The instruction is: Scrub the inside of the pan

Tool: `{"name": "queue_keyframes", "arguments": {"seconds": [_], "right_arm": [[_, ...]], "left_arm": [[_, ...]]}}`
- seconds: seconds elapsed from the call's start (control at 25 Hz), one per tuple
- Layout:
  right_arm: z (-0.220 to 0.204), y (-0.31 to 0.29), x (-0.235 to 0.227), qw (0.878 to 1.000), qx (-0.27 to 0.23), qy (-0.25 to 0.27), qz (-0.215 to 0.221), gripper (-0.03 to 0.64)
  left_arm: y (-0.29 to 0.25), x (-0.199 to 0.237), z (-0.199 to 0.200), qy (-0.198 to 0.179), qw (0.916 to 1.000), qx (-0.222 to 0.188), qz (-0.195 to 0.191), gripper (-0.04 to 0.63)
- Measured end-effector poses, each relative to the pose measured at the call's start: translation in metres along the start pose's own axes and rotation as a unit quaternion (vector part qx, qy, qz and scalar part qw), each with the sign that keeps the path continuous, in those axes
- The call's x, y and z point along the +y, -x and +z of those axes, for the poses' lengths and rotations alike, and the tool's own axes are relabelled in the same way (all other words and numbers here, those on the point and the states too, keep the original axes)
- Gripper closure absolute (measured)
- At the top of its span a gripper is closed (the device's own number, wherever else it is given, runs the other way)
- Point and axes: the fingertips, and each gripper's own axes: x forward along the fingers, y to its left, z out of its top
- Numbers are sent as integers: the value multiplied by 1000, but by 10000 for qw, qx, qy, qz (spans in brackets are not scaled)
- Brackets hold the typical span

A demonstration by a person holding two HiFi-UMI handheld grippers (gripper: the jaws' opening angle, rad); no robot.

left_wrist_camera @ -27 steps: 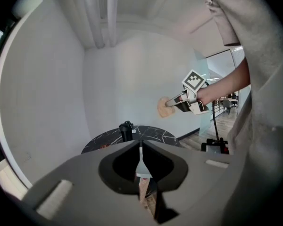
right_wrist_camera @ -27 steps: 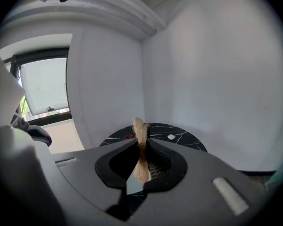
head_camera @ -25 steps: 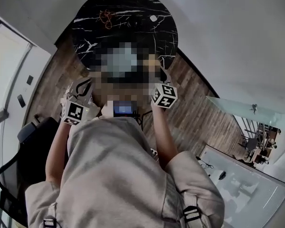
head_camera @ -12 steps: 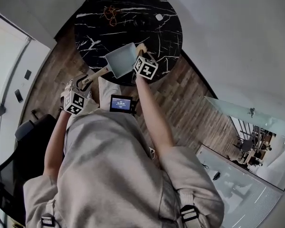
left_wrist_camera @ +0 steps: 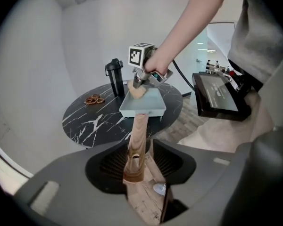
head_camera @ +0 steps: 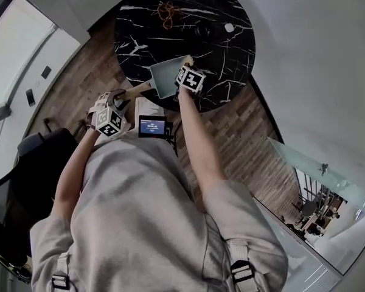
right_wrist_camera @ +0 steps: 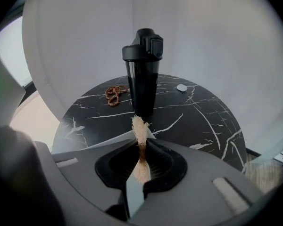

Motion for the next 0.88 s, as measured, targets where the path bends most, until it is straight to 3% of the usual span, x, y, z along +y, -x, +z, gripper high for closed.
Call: {"name": "queue_keyframes", "arguments": {"seconds": [0.24, 0.56, 0.88], "right_arm": [[0, -15, 9, 9997, 64, -93, 211, 566], [-17, -18, 40, 9937, 368, -293, 1019, 566], [-30, -15, 71, 9818, 579, -147, 1801, 566]], "left_arm": [[-11, 6, -4, 10, 9997, 226, 43, 480], [-17, -2, -3, 37, 9995, 317, -85, 479], [-16, -2, -5, 16, 9992, 388, -82, 471]]}}
